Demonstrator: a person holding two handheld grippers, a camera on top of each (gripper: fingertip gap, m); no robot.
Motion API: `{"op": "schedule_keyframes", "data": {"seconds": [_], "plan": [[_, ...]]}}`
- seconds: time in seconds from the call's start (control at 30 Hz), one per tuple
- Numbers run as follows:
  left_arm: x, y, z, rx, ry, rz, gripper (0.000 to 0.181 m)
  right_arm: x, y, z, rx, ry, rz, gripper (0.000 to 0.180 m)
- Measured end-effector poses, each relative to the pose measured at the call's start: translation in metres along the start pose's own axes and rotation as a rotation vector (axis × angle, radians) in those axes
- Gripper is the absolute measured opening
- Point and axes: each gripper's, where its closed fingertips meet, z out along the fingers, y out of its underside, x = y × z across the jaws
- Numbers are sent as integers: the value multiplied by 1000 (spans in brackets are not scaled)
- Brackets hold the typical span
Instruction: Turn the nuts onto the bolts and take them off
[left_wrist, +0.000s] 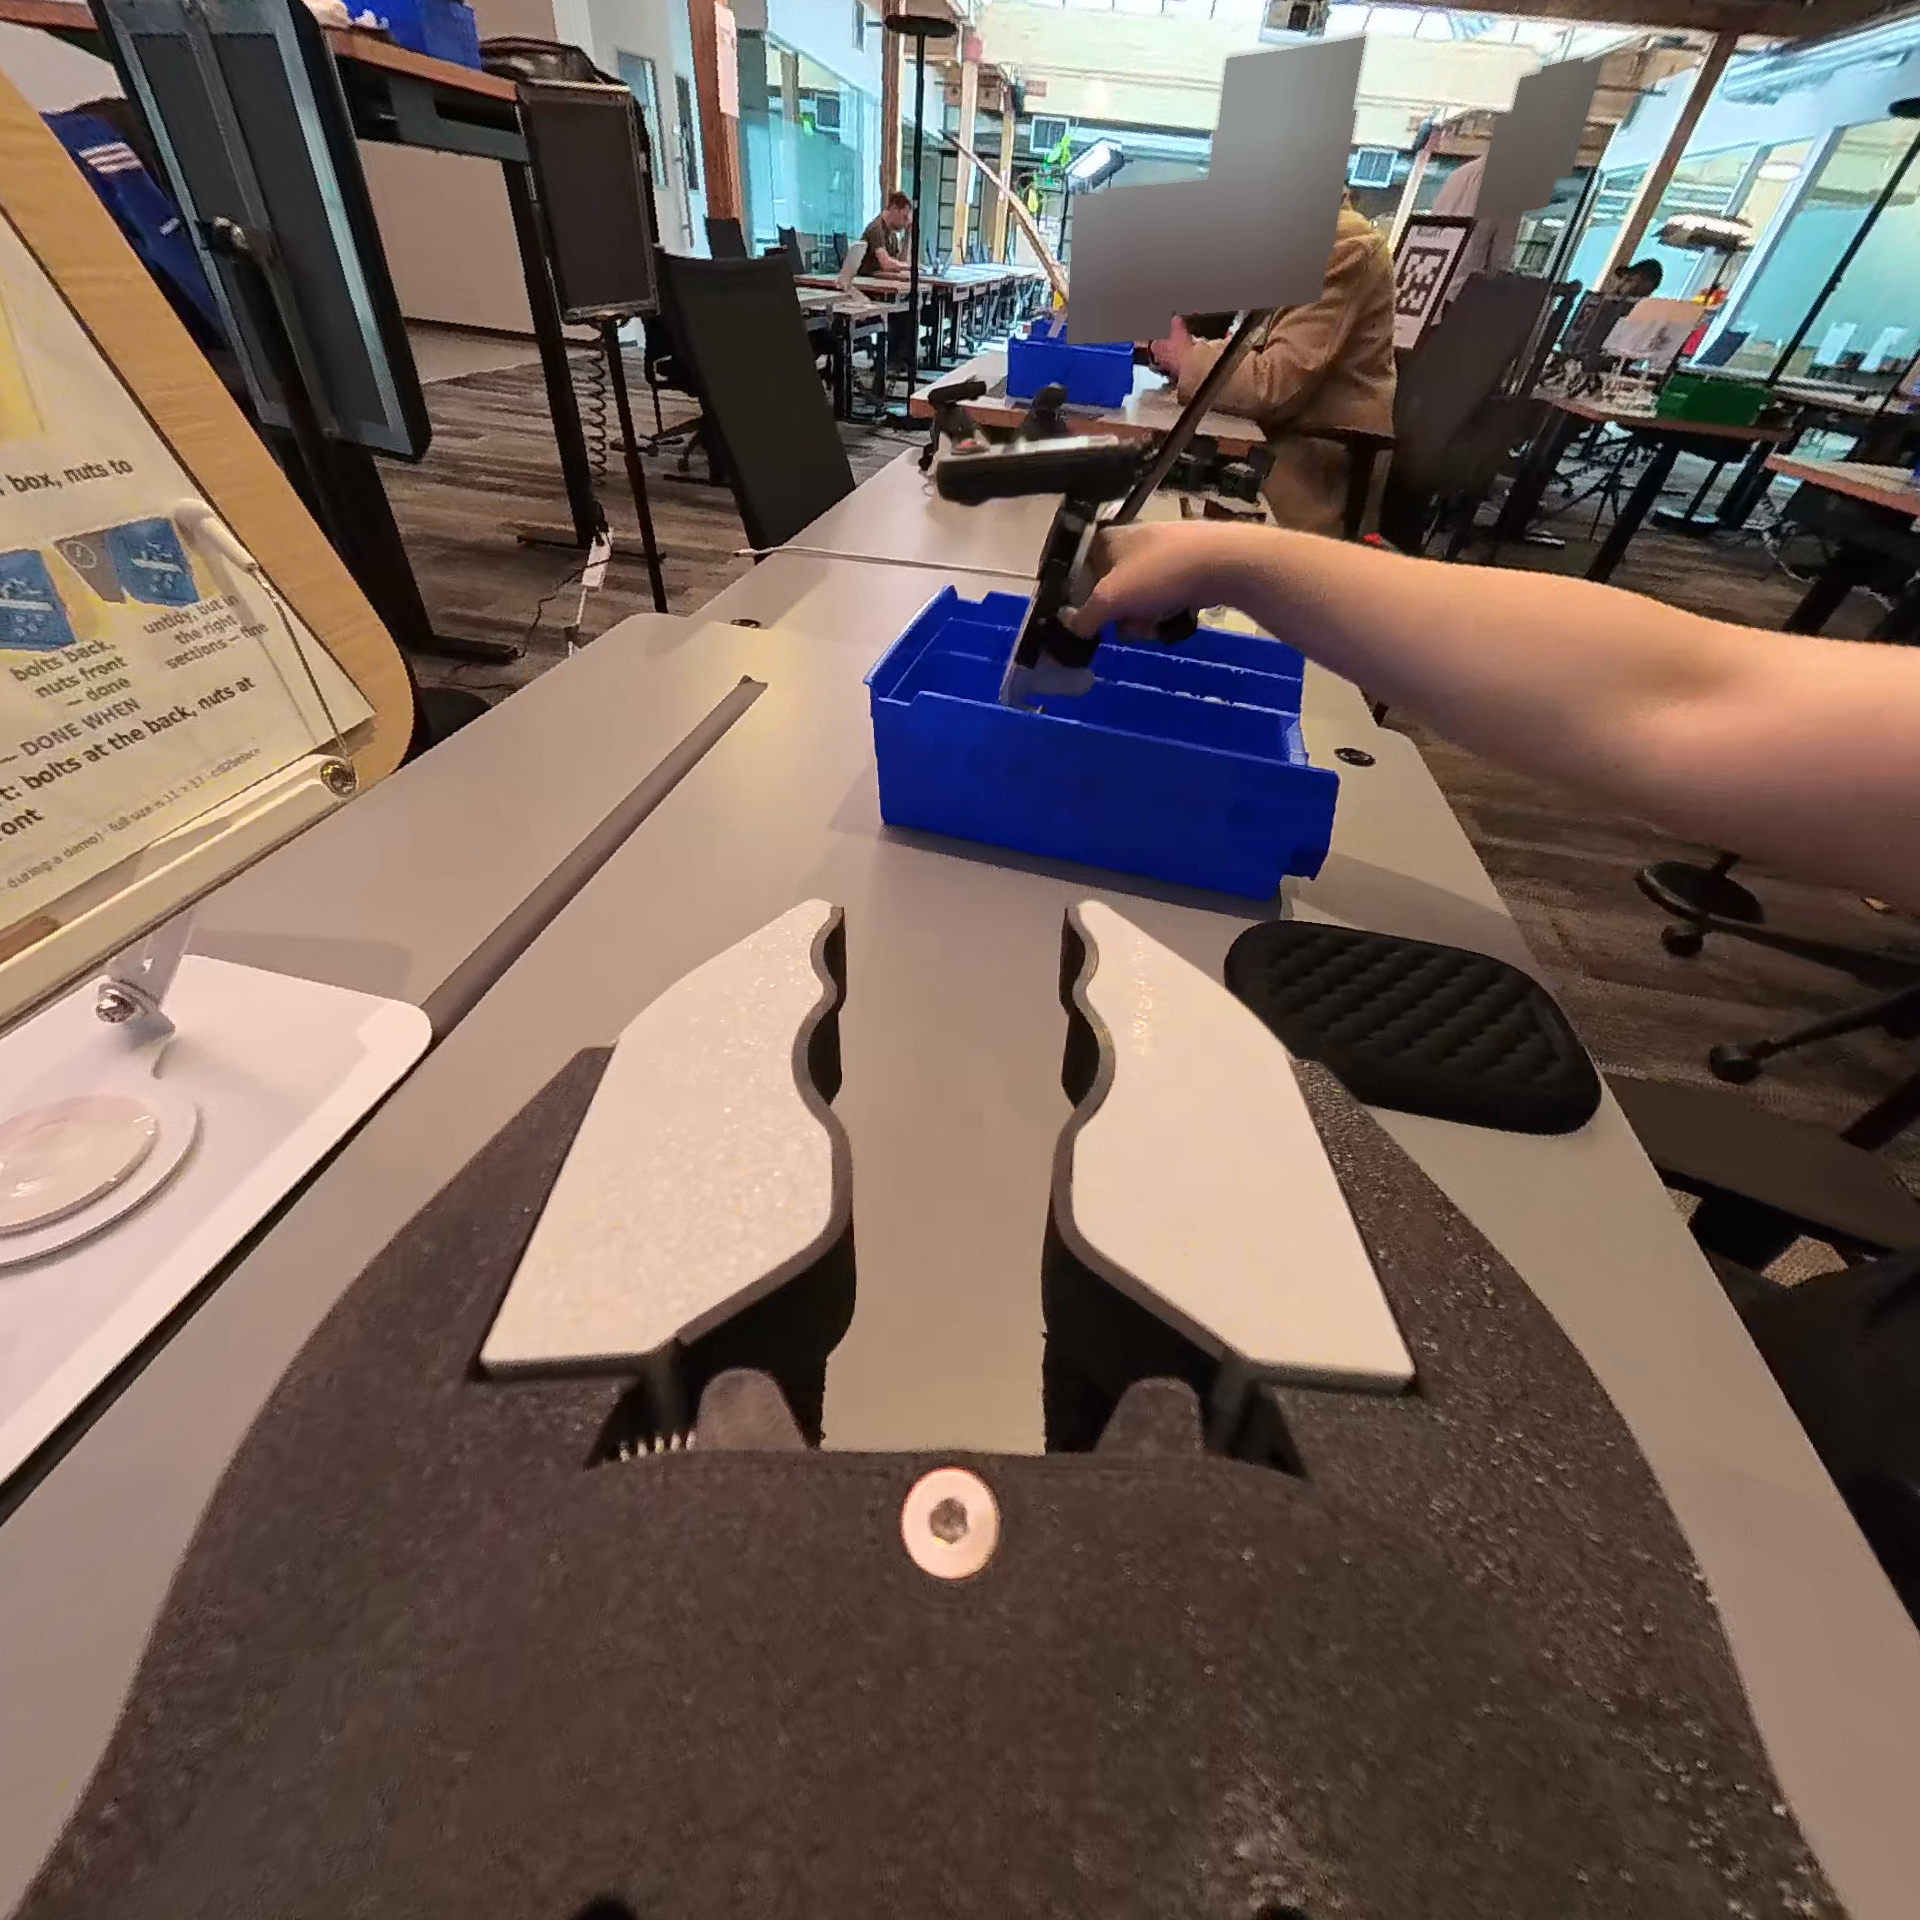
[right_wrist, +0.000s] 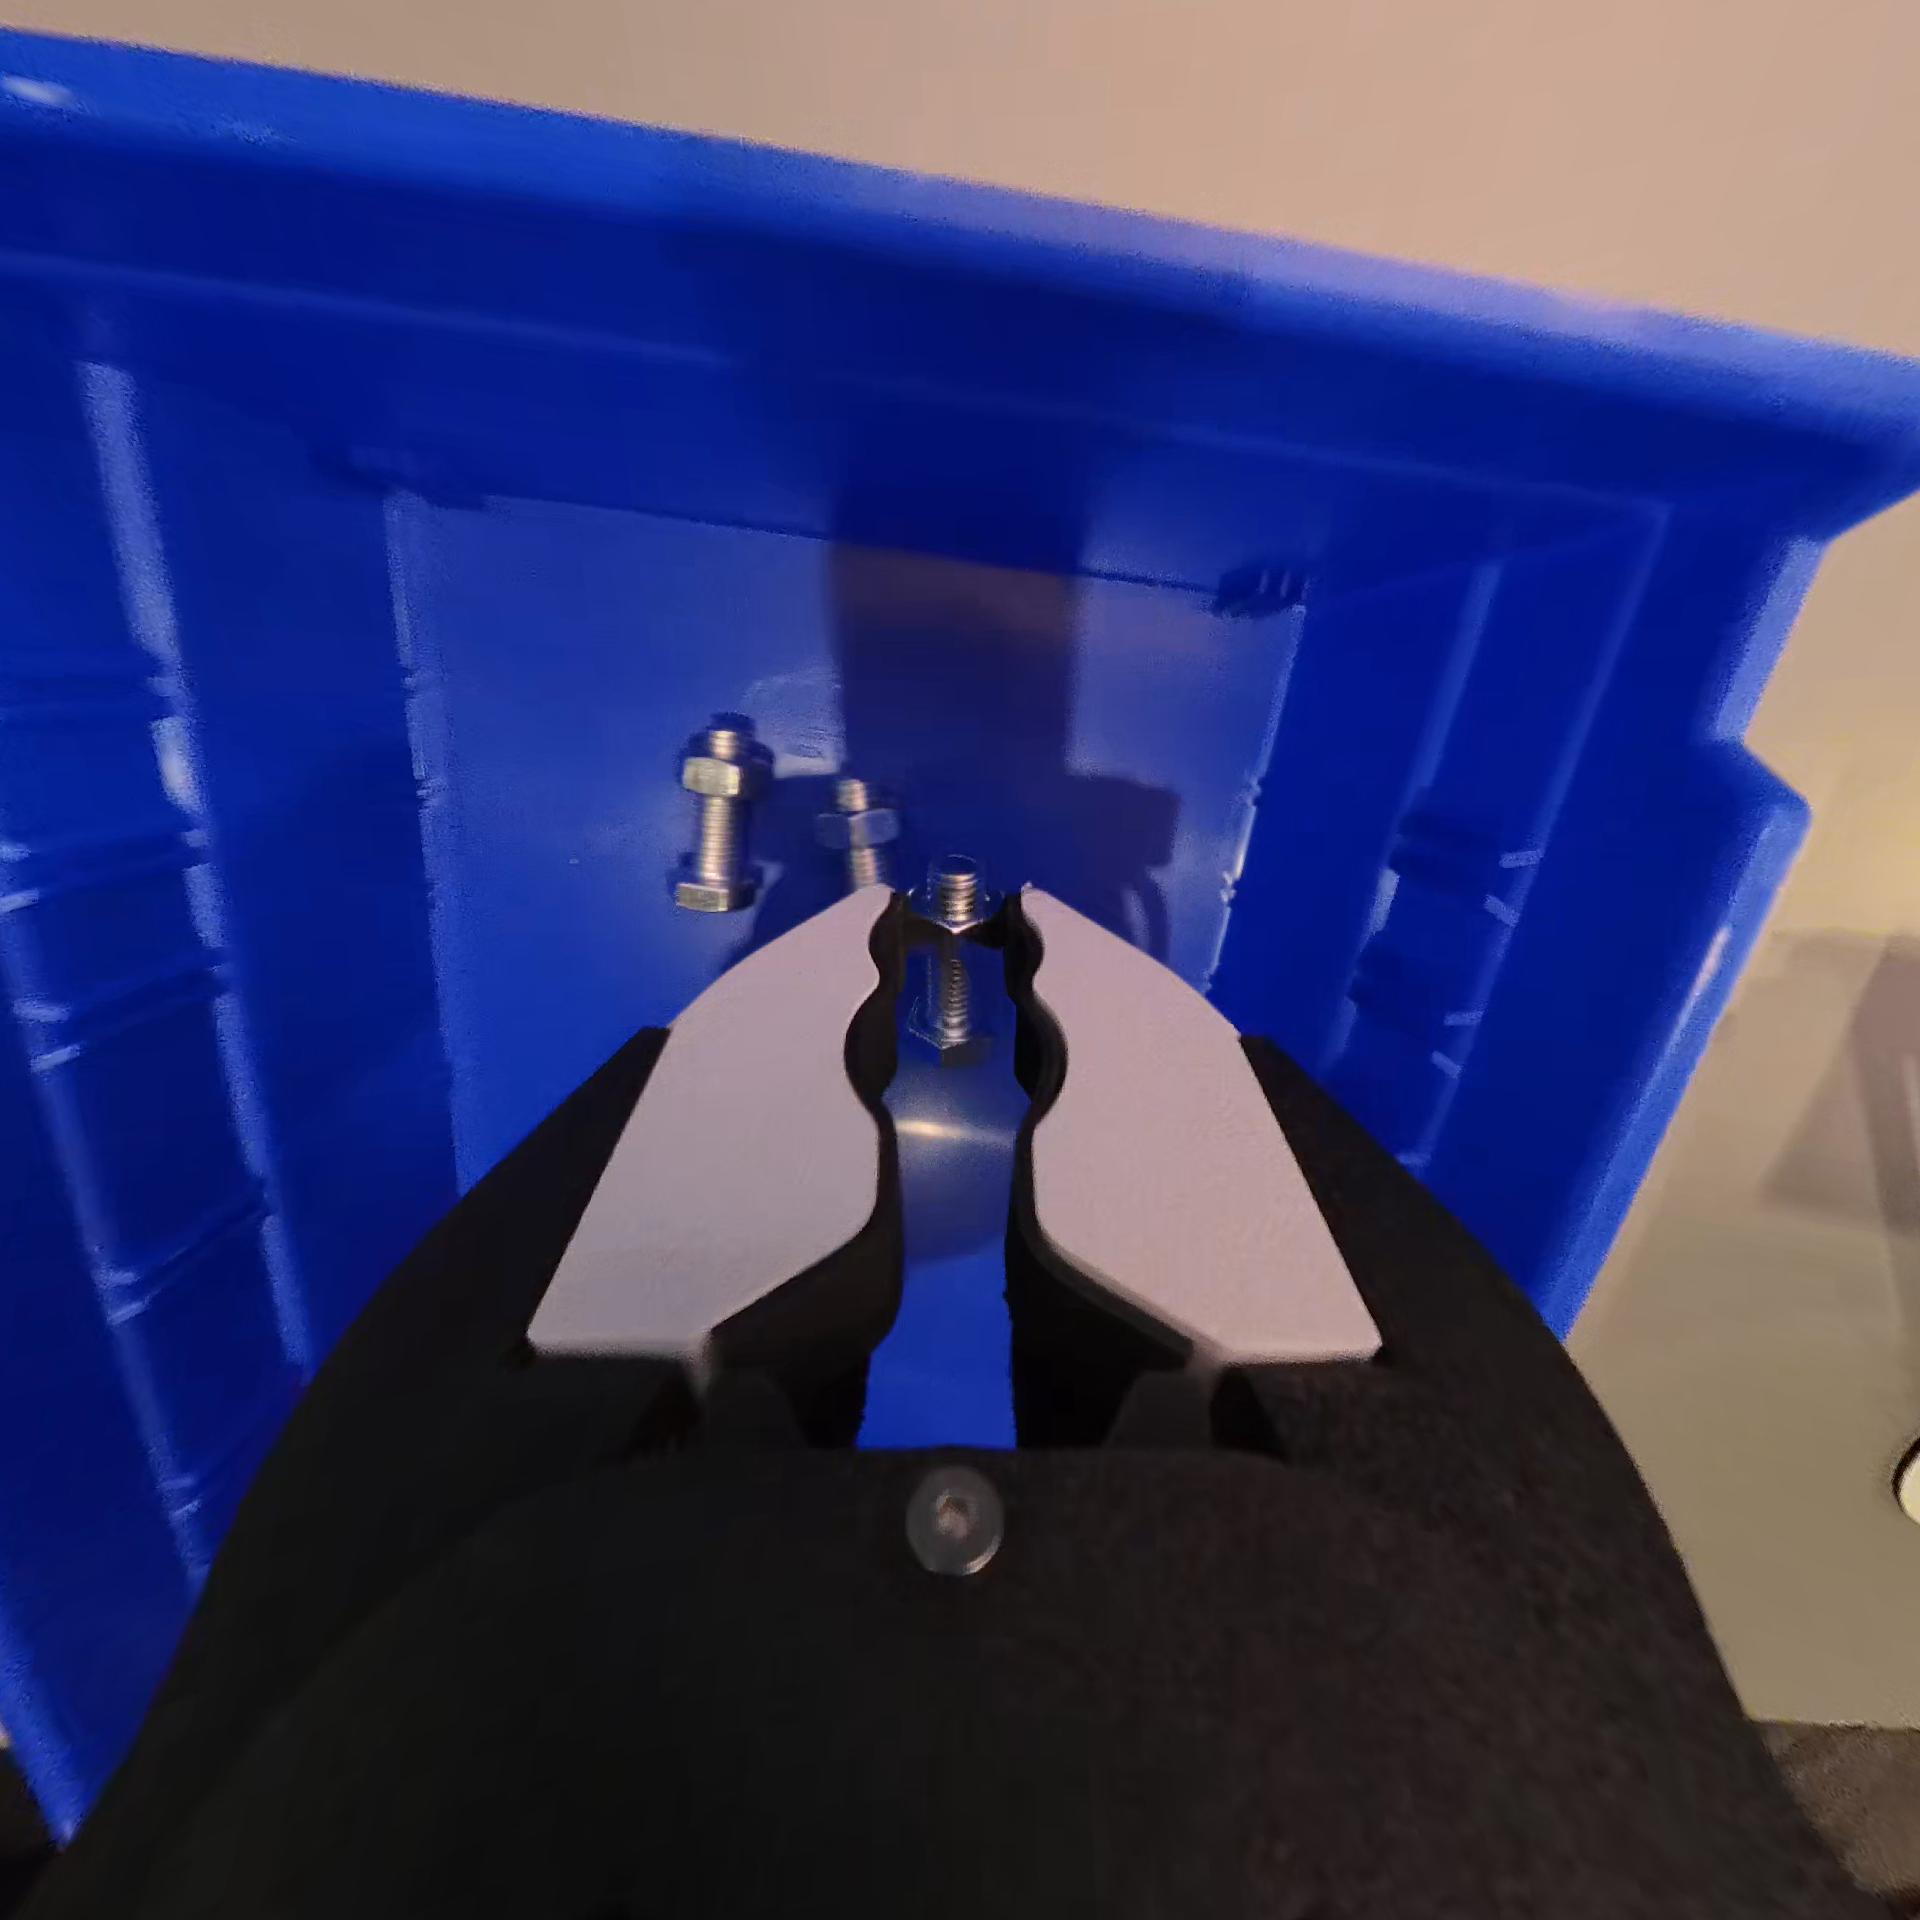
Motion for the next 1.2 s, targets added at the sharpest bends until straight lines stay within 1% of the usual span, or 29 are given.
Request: {"op": "schedule_keyframes", "data": {"seconds": [0.17,0.63,0.97,1.03,1.1,1.17,1.2], "plan": [[-2,4,1,-15,-5,-3,39,10,6,13,-58,-12,21,17],[-2,8,3,-36,-6,4,39,12,7,32,-109,-25,6,18],[-1,6,2,-32,-4,4,39,11,4,35,-71,-31,-20,18],[-1,5,1,-29,-7,4,39,11,0,29,-37,-30,-25,21],[-1,3,-1,-19,-8,4,39,8,-5,13,10,-45,-32,23],[-2,1,-2,-10,-13,6,39,6,-13,-16,81,-25,-53,24],[-2,0,-3,-7,-17,7,39,8,-19,-36,129,18,-68,24]]}}
